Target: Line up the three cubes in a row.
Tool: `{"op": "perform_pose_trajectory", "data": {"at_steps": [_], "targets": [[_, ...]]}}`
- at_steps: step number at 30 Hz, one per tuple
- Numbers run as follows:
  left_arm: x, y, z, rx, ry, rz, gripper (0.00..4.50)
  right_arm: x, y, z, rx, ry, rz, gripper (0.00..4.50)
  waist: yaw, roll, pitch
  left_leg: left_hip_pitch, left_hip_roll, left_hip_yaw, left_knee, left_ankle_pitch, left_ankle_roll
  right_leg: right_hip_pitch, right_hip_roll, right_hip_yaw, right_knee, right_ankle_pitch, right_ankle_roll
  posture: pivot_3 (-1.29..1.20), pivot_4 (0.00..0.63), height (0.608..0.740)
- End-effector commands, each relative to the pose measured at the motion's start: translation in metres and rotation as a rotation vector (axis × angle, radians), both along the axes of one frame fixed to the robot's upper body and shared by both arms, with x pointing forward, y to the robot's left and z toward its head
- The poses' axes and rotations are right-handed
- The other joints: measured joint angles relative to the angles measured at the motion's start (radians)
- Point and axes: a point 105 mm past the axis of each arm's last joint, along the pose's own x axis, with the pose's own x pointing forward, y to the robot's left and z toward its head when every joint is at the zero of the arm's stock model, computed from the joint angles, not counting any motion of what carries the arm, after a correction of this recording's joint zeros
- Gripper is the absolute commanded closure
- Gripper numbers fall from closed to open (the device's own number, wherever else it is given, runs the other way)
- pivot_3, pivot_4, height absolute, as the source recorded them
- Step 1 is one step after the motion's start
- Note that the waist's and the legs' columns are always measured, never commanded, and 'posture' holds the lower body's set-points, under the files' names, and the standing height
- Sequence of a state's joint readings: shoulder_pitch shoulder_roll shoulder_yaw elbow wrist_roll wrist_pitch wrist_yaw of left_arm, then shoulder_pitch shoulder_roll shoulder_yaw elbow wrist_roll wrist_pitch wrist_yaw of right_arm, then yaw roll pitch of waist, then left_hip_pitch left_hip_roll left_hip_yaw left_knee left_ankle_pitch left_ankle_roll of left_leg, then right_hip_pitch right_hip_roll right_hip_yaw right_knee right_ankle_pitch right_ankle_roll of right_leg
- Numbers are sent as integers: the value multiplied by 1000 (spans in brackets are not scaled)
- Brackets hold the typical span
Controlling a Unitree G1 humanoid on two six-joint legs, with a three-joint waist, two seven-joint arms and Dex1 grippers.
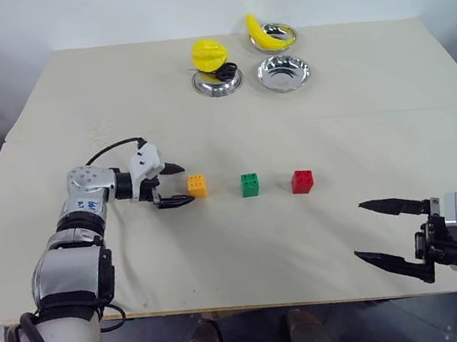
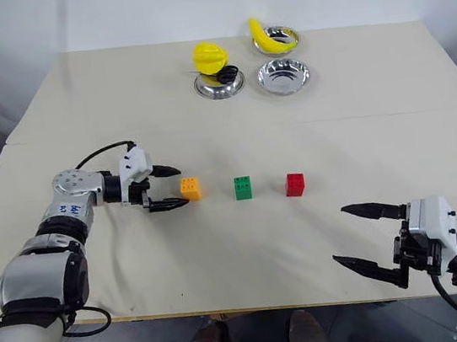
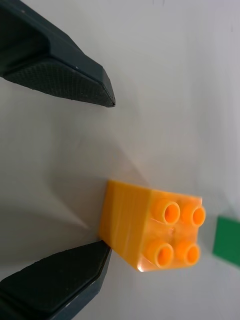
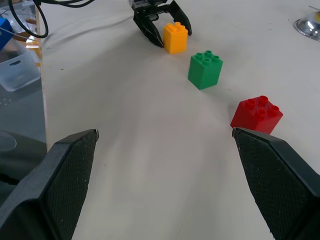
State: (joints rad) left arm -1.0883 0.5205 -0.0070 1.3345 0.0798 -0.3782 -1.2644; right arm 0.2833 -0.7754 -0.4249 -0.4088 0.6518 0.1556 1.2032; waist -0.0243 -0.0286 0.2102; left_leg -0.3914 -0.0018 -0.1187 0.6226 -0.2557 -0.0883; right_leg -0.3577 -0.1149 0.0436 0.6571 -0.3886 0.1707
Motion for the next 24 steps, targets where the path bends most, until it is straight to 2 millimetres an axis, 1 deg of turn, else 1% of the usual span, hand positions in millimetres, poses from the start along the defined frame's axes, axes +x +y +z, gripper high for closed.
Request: {"op": "perform_pose_trajectory", "data": {"at_steps": [1,3,6,8,11,14,16,18,21,24], "targets": [[10,0,15,-104,-42,79,19,-1,3,3,11,-8,18,0,0,0,0,0,0,0,0,0,0,0,0,0,0,0,0,0,150,740],[10,1,15,-99,-52,78,19,-1,3,3,11,-7,19,0,0,0,0,0,0,0,0,0,0,0,0,0,0,0,0,0,150,740],[2,5,10,-67,-28,29,19,-2,4,3,12,-6,22,0,-1,0,0,0,0,0,0,0,0,0,0,0,0,0,0,0,150,740],[-5,11,9,-54,-7,-8,19,-3,4,3,15,-5,20,0,-3,0,0,0,0,0,0,0,0,0,0,0,0,0,0,0,150,740],[-15,26,12,-40,9,-47,19,-5,1,1,8,7,11,0,-4,0,0,0,0,0,-1,0,0,0,0,0,0,0,0,0,150,740],[-23,33,13,-30,15,-89,19,-5,-1,-1,6,13,4,0,-2,0,0,0,0,0,0,0,0,-1,0,0,0,0,0,0,150,740],[-24,32,12,-30,6,-100,19,-4,-1,-2,8,18,8,0,1,0,0,0,0,0,0,0,0,0,0,0,0,0,0,0,150,740],[-20,27,11,-37,-18,-79,19,-2,2,-5,7,24,24,0,4,0,0,0,0,0,0,0,0,0,0,0,0,0,0,0,150,740],[-12,17,13,-78,-36,-47,19,2,4,-3,12,17,33,0,7,0,0,0,0,0,0,0,0,0,0,0,0,0,0,0,150,740],[-8,6,9,-62,-37,-48,19,2,2,-1,7,15,35,0,11,0,0,0,0,0,0,0,0,0,0,0,0,0,0,0,150,740]]}}
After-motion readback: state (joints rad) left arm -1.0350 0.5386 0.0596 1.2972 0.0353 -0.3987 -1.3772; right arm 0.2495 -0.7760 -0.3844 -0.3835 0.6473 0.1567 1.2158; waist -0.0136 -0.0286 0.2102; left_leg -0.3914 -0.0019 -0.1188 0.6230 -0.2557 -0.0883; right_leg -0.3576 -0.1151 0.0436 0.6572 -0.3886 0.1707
